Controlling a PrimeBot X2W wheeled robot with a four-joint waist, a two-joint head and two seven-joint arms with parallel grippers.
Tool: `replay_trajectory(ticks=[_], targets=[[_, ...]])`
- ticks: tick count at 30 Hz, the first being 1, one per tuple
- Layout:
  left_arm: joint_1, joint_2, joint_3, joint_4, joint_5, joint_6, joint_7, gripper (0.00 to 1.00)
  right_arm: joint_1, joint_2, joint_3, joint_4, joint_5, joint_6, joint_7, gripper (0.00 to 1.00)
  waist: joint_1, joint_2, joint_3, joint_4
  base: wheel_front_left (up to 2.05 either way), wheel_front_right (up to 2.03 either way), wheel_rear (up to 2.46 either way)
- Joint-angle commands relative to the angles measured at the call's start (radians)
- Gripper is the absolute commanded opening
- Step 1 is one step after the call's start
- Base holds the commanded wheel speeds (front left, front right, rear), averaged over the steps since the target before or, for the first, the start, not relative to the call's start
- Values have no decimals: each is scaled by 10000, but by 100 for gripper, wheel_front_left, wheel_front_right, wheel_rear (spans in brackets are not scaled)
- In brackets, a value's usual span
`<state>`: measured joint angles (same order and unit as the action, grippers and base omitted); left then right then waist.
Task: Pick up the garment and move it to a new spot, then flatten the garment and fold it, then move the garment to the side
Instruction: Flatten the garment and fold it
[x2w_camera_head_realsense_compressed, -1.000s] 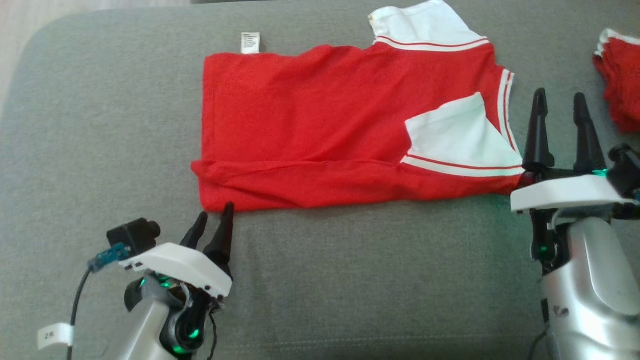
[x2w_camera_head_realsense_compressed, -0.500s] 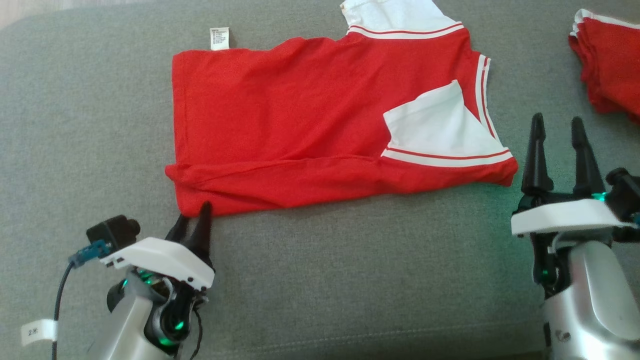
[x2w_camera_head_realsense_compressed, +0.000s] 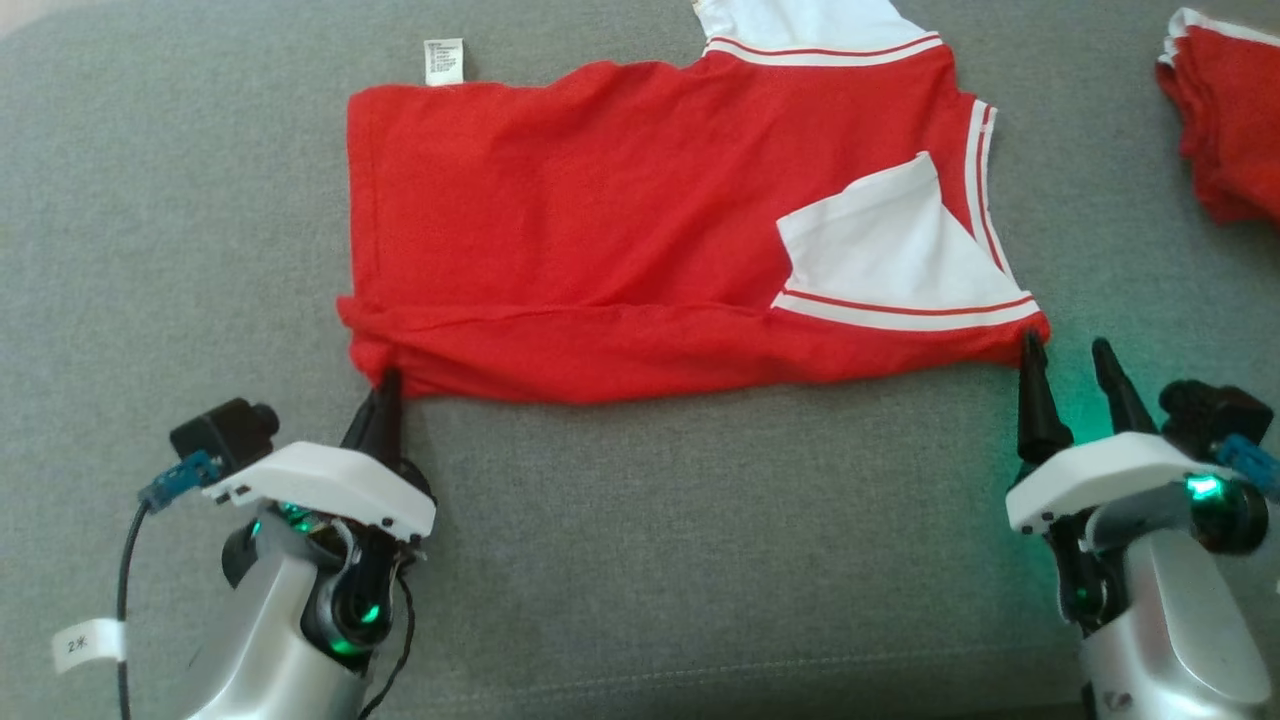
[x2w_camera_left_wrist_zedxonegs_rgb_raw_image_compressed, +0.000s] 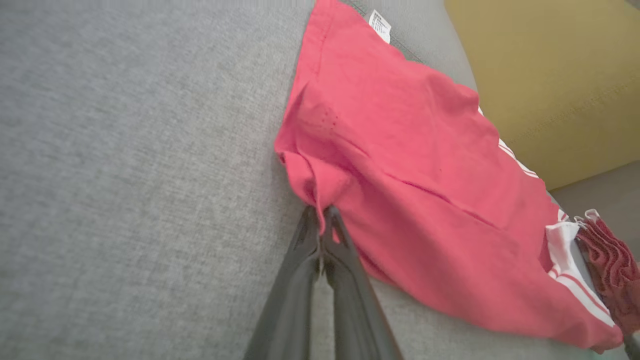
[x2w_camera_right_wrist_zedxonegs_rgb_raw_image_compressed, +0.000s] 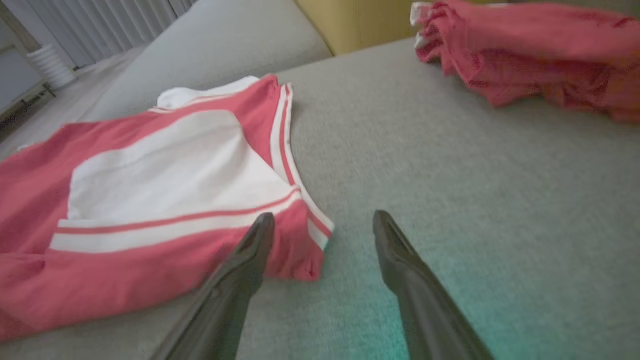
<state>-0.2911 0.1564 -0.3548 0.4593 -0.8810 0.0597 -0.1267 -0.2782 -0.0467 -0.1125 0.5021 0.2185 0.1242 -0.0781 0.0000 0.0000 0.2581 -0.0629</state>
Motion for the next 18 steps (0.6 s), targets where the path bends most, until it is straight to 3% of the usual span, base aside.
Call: replay_trajectory(ticks=[1,9,10,11,12,13,14,18], targets=[[-342,205,308,-308,115,-98,-166,0,-365,-35,140,-122,-35,65,-13,100,0,0,17,40,0,0,0],[-114,294,210,-840,217,-69,-275,0,-1117,-35,231,1237,537,65,331,100,0,0,44,275,0,0,0],[-96,290,181,-885,237,-59,-279,0,-1204,-35,252,1466,562,65,449,84,0,0,40,315,0,0,0],[-85,291,152,-927,273,-47,-301,0,-1288,-35,251,1660,543,65,532,49,0,0,35,355,0,0,0],[-74,296,126,-961,305,-34,-318,0,-1369,-35,244,1821,551,65,589,25,0,0,26,388,0,0,0],[-74,296,126,-961,305,-34,-318,0,-1369,-35,244,1821,551,65,589,25,0,0,26,388,0,0,0],[-63,305,109,-998,324,-29,-328,0,-1446,-35,259,1933,610,65,624,0,0,0,14,415,0,0,0],[13,430,33,-1240,444,-44,-379,0,-1607,-35,239,1899,810,65,542,0,0,0,-98,445,0,0,0]])
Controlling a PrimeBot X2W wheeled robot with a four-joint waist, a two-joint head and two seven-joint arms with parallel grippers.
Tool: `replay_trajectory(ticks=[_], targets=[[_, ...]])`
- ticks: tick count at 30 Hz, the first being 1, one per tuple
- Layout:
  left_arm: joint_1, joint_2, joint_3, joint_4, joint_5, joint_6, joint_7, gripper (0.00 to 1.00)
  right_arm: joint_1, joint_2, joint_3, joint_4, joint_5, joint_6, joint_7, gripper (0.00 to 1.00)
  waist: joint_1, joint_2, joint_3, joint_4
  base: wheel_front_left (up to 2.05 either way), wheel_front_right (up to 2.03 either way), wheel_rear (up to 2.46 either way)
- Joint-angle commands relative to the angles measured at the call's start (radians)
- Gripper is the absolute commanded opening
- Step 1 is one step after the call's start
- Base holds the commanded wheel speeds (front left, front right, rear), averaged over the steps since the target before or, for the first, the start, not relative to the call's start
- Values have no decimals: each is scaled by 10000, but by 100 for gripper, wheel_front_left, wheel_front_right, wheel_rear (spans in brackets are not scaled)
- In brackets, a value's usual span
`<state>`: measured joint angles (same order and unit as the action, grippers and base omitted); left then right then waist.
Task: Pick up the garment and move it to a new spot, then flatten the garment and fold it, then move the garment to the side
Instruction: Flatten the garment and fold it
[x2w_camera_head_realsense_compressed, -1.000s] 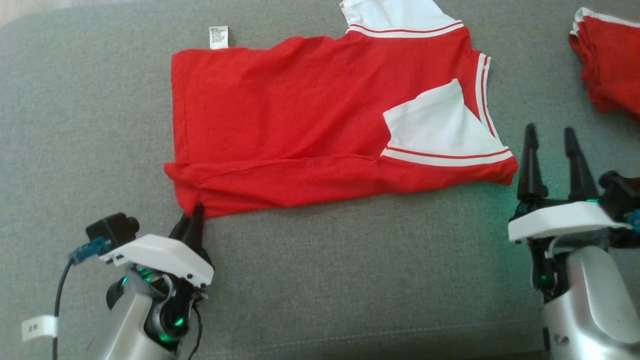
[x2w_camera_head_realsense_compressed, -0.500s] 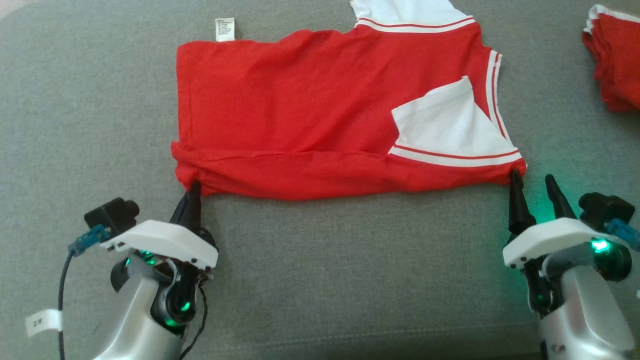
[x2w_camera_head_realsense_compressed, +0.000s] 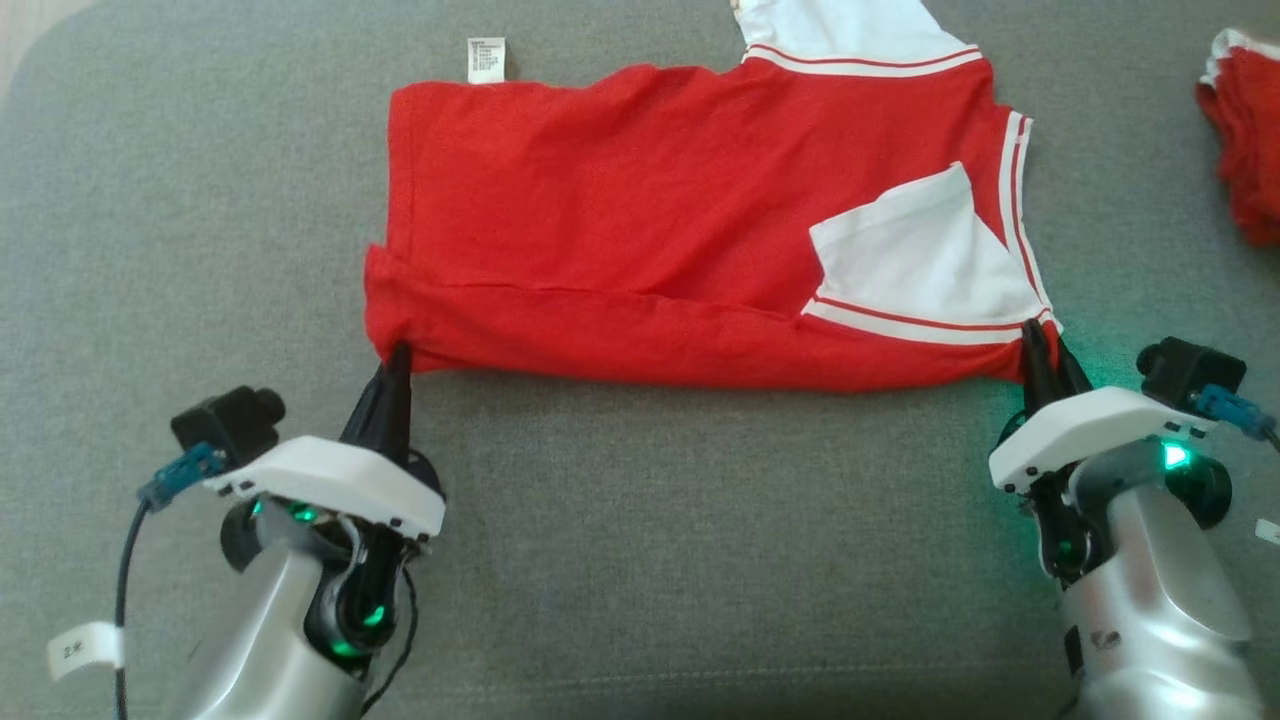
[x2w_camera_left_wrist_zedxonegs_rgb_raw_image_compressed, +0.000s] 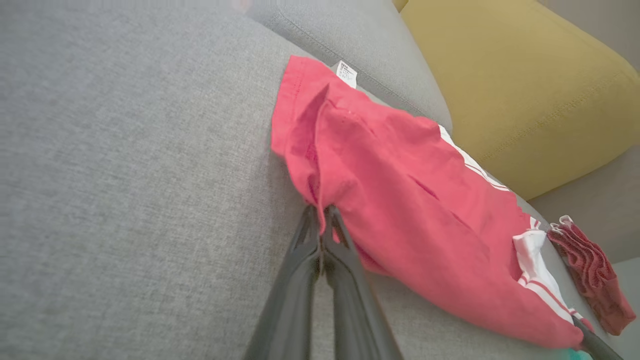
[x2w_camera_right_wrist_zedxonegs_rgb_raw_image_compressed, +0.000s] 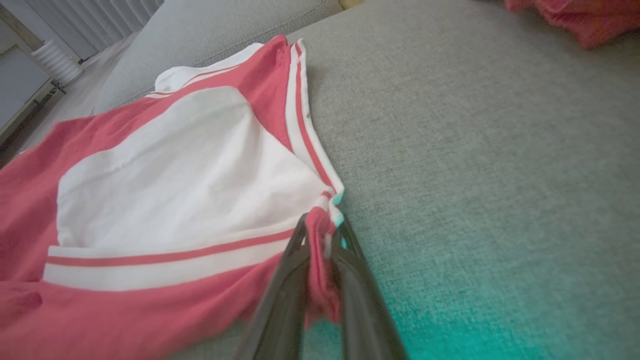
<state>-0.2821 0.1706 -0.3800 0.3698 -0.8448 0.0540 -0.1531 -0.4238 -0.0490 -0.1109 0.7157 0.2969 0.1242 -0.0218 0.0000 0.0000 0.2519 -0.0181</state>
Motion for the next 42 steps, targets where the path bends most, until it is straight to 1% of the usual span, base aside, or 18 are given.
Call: replay_trajectory(ticks=[1,5,9,15,18,22,23,24,25,26,29,35,38,42], targets=[[-43,339,268,-430,111,5,-119,0,-142,-12,193,-336,56,65,-27,0,0,0,-78,-10,0,0,0],[227,685,135,-1003,278,-22,21,0,130,-44,44,-1138,23,65,291,0,0,0,-253,-74,0,0,0],[823,1198,-96,-1903,476,87,461,0,926,-198,-123,-2556,146,65,1032,0,0,0,-396,-95,0,0,0],[2245,1734,-295,-3345,455,602,1134,0,2899,-205,-640,-4925,161,65,2077,0,0,0,-531,-110,0,0,0],[2872,1764,-295,-3781,282,850,1282,0,3702,-109,-918,-5682,238,65,2395,0,0,0,-566,-140,0,0,0],[3258,1617,-351,-3820,148,1051,1318,0,4237,-38,-963,-5992,299,65,2569,0,0,0,-626,-221,0,0,0],[3275,1566,-377,-3765,142,1072,1303,0,4294,-30,-948,-5986,315,65,2558,16,0,0,-640,-236,0,0,0],[3275,1526,-404,-3695,156,1083,1275,25,4336,-24,-942,-5963,331,65,2537,44,0,0,-654,-255,0,0,0],[3266,1494,-424,-3620,170,1082,1240,72,4374,-21,-927,-5929,369,65,2505,87,0,0,-668,-275,0,0,0],[3252,1465,-445,-3562,187,1084,1210,100,4415,-19,-926,-5898,427,65,2449,100,0,0,-685,-294,0,0,0],[3193,1469,-451,-3537,225,1084,1165,100,4594,-16,-991,-5883,508,65,2290,100,0,0,-722,-340,0,0,0],[2715,1913,-155,-3708,447,1161,1164,100,4587,-14,-1141,-6240,235,65,1889,100,0,0,-674,-503,0,0,0],[2061,2235,-76,-3729,647,1108,1383,100,4283,-14,-875,-6576,146,65,1686,100,0,0,-496,-592,0,0,0],[812,2709,-15,-3468,972,977,1850,100,3726,-14,-292,-6875,48,65,1668,100,0,0,-58,-732,0,0,0]])
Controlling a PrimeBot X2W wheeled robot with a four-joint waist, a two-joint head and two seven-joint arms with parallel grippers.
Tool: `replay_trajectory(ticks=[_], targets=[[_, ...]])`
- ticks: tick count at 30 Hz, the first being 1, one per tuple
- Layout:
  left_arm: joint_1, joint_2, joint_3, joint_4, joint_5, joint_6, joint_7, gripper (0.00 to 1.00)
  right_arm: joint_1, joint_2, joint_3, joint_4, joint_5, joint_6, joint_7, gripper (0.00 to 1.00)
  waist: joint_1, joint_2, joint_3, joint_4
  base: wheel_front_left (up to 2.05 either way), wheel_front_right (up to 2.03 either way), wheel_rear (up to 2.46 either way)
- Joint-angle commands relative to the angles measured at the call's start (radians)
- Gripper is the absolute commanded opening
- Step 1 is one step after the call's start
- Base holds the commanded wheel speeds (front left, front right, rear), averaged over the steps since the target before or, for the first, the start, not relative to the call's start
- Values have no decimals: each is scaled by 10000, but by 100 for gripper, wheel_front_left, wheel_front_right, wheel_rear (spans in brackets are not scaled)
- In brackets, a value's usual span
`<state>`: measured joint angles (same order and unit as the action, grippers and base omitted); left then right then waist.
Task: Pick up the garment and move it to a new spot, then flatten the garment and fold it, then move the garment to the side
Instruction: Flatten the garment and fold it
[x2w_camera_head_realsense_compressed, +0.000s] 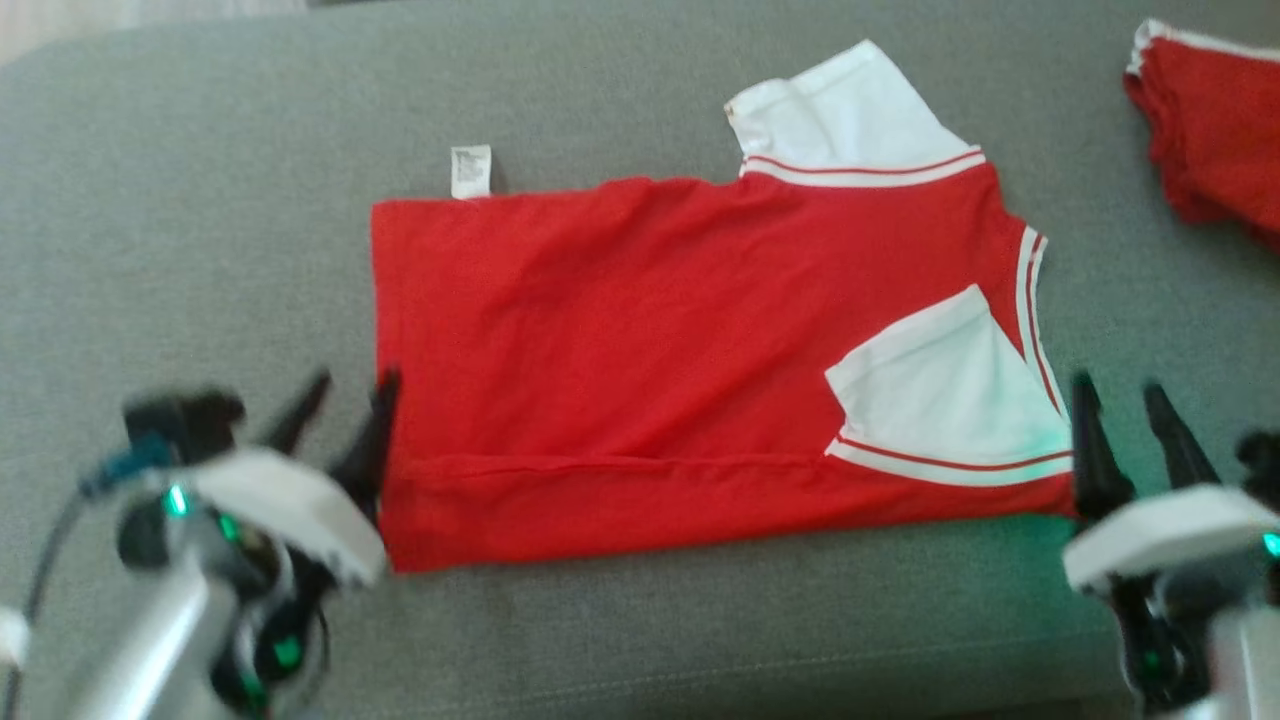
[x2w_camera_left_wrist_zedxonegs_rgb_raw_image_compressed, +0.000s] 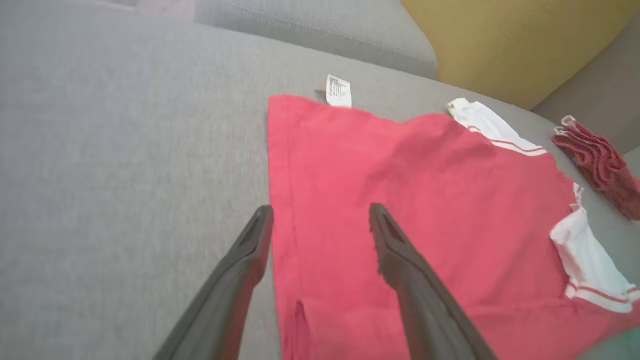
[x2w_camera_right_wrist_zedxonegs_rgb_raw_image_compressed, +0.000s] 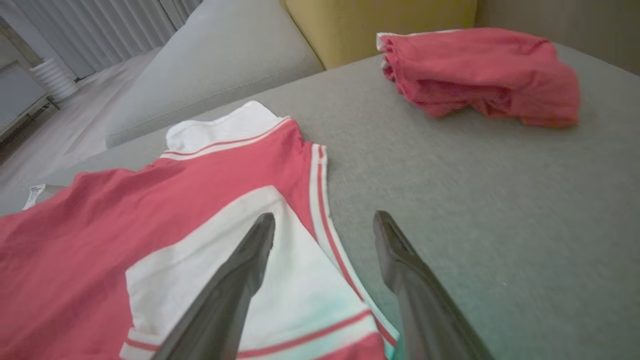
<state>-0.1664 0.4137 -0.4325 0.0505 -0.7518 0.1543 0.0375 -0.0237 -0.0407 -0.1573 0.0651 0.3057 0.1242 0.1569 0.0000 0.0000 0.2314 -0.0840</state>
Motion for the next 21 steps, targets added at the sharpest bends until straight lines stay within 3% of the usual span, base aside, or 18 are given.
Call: replay_trajectory(ticks=[1,14,21], targets=[[-696,372,517,-189,97,-93,68,100,-456,-96,334,-423,-61,65,-111,100,0,0,298,-118,0,0,0],[-4233,1309,276,1525,674,-871,1684,100,-2663,-171,1911,-777,-299,65,-333,100,0,0,2406,-604,0,0,0],[-5174,1330,115,2139,927,-954,1930,100,-3162,-242,2111,-715,-324,65,-466,100,0,0,2850,-615,0,0,0]])
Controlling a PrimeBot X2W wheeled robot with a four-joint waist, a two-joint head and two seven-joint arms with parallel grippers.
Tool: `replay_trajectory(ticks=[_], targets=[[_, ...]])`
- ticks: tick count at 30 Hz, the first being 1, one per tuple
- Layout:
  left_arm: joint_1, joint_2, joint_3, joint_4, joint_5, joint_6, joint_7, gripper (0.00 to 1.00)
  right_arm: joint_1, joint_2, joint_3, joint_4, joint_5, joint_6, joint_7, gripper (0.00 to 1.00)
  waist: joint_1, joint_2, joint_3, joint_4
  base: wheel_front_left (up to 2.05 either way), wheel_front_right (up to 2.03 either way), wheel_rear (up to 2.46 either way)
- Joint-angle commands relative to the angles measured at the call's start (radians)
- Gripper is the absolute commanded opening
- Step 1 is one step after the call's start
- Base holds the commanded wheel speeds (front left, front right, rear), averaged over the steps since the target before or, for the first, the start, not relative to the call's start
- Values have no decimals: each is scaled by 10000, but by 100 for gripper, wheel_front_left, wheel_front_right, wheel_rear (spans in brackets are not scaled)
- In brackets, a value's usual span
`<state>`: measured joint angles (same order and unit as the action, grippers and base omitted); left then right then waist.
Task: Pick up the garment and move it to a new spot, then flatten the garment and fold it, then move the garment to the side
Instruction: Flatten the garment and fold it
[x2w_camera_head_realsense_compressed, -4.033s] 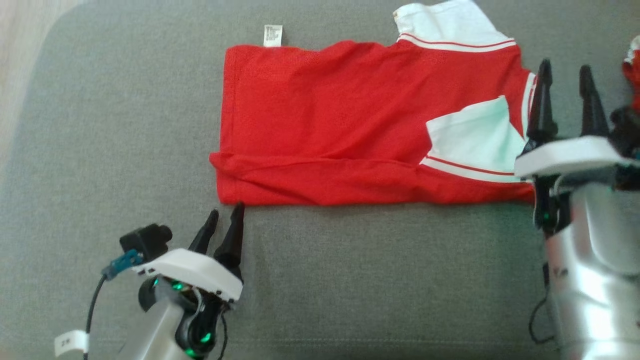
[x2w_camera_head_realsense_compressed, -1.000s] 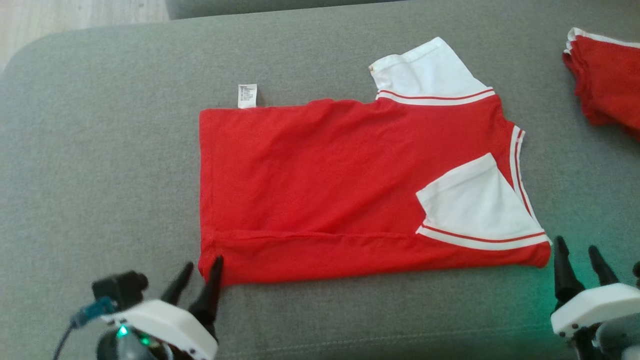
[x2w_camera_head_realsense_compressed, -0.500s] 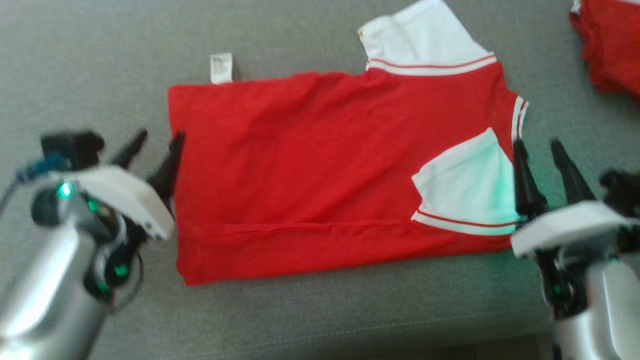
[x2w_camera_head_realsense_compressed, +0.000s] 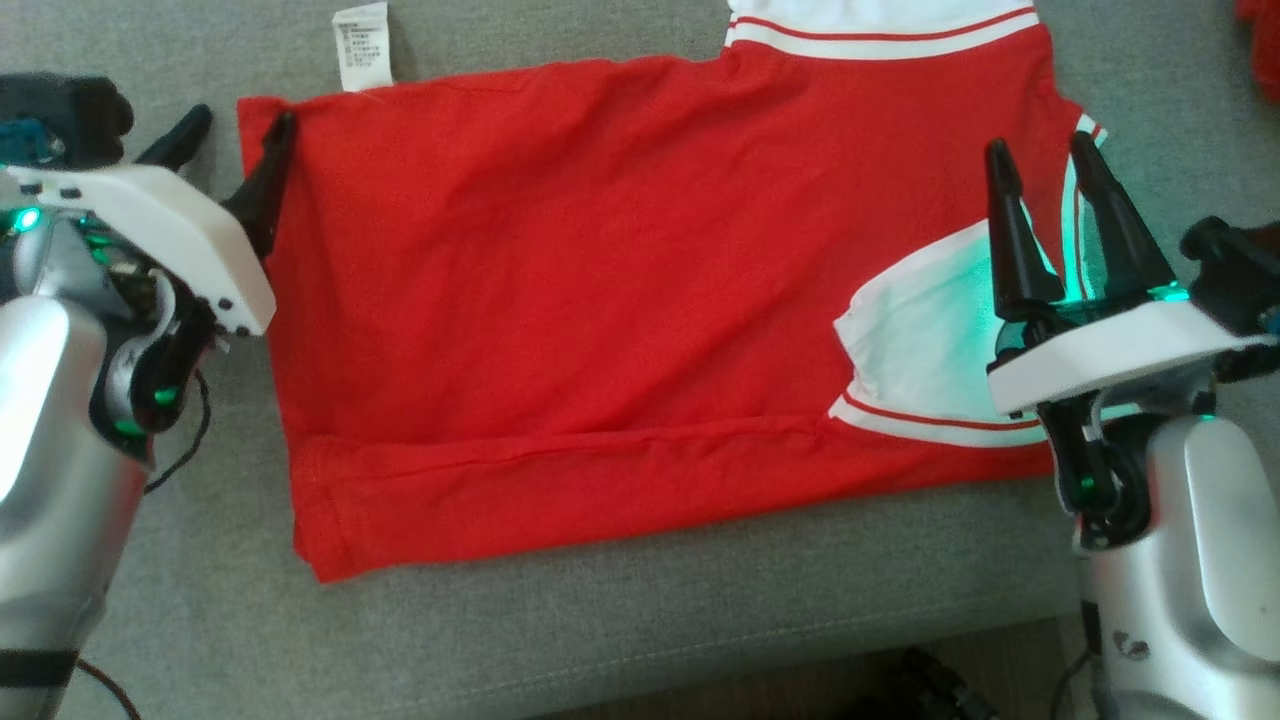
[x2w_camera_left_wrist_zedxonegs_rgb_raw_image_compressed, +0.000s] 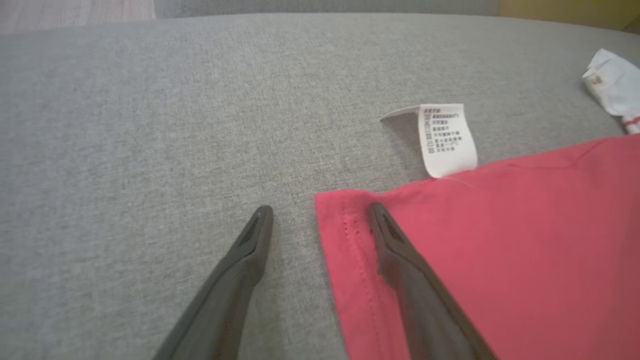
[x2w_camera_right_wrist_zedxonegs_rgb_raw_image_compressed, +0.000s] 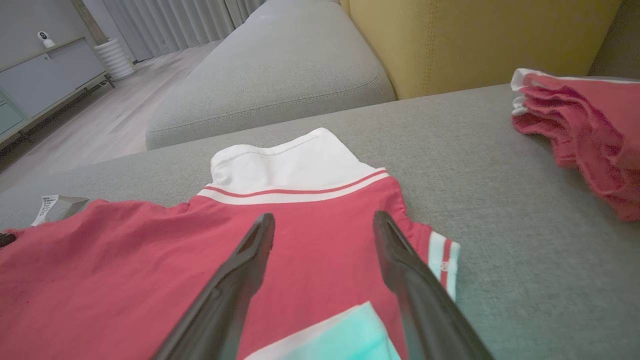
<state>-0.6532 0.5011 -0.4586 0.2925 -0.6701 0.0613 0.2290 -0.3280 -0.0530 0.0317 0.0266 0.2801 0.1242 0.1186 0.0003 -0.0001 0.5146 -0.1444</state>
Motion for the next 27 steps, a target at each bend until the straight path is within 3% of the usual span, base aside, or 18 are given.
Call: replay_trajectory(ticks=[1,6,7,8,9,11,13,20,27], targets=[[-385,450,335,-166,123,-21,109,100,-168,-133,268,-300,-66,65,-89,100,-3,1,42,-16,0,0,0],[-670,411,135,233,145,-127,428,100,-381,-249,425,-220,-46,65,-86,100,-3,1,85,-33,0,0,0],[-693,394,83,259,124,-192,486,94,-423,-286,432,-220,-46,65,-77,100,-3,1,79,-30,0,0,0],[-701,366,38,265,84,-253,548,63,-462,-328,426,-220,-49,65,-65,100,-3,1,66,-20,0,0,0],[-697,339,-10,248,50,-299,614,46,-497,-380,412,-223,-60,65,-46,100,-3,1,50,-1,0,0,0],[-669,301,-99,182,22,-350,704,28,-572,-490,374,-238,-81,65,14,100,-3,1,0,61,0,0,0],[-636,260,-142,70,-4,-373,698,0,-701,-608,348,-262,-114,65,111,100,-3,1,-51,148,0,0,0],[-600,-83,-54,-316,80,-328,-289,0,-1768,-992,359,209,-410,65,650,100,-3,1,-162,565,0,0,0],[-597,-885,-131,-672,54,-304,-1313,0,-4112,-1536,174,2202,-1082,65,1679,100,-3,1,-4,1493,0,0,0]])
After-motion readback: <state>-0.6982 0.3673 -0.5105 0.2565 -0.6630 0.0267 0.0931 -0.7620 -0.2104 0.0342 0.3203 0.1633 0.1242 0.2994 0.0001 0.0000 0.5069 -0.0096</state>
